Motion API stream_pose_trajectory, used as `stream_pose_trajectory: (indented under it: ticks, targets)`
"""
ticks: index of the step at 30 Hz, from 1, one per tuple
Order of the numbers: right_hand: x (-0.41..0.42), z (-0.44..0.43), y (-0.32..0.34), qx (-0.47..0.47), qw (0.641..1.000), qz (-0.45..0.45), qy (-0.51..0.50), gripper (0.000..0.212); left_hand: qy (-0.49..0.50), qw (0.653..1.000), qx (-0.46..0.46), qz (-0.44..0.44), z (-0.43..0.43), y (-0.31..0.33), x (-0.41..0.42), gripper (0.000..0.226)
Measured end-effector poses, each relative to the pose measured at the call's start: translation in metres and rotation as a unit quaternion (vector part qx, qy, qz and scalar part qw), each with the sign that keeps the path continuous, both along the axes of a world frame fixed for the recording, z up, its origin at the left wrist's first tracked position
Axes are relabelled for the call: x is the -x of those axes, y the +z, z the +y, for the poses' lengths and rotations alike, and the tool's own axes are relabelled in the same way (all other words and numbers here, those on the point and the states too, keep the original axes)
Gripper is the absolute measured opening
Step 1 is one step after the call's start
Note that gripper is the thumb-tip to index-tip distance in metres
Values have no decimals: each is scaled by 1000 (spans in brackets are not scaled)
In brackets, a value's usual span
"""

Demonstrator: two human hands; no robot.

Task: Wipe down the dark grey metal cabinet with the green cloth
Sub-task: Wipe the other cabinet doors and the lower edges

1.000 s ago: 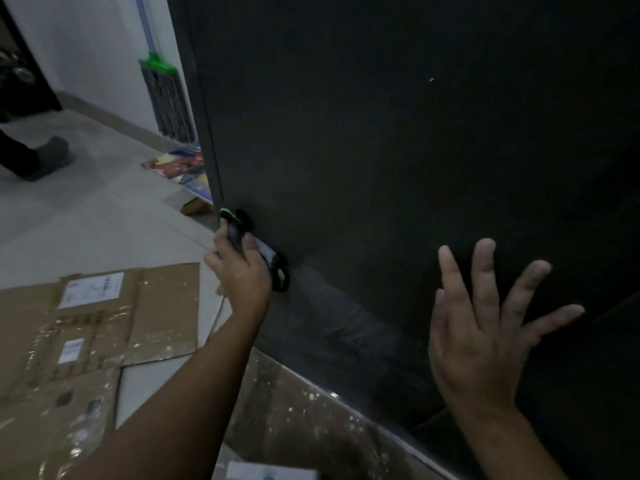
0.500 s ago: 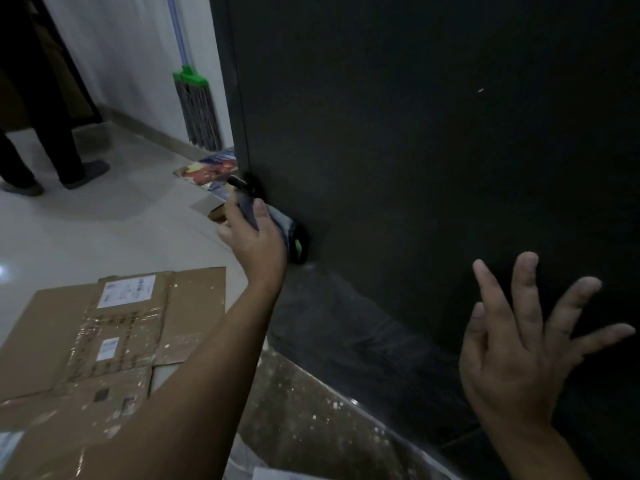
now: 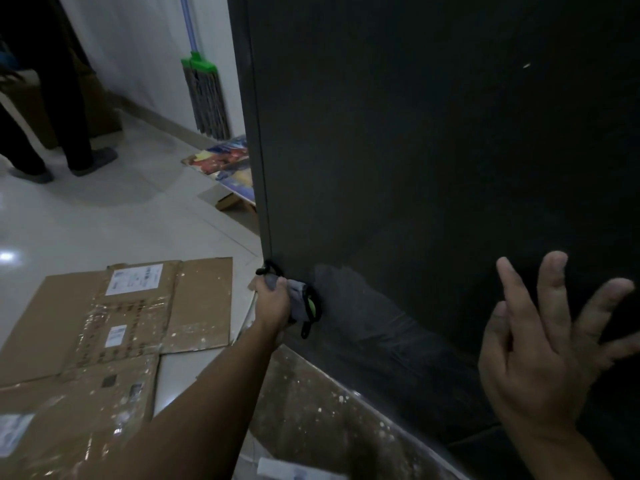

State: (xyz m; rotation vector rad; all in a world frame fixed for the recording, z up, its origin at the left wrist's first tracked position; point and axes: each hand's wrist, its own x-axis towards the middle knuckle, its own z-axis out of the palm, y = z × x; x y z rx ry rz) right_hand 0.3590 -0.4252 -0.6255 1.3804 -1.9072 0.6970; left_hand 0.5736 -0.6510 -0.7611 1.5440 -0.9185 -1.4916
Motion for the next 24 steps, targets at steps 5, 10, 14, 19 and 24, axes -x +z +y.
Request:
stream_pose_trajectory:
  ticks: [5, 10, 14, 19, 24]
  targets:
    - [-10, -3, -1, -27, 999, -1, 18, 66, 105, 990, 83, -39, -5, -1, -1, 42]
    - [-33, -21, 0, -115, 989, 51, 76, 69, 167, 975, 129, -69, 6, -3, 36, 47]
    - [-45, -45, 11, -165, 976, 99, 105, 72, 221, 957, 161, -94, 6, -29, 46, 44]
    - [-51, -62, 13, -216, 963, 120, 105, 77, 221, 954, 180, -91, -4, -73, 40, 46]
    - [-39, -62, 6, -212, 961, 105, 141, 67, 183, 977, 71, -79, -7, -127, 26, 47]
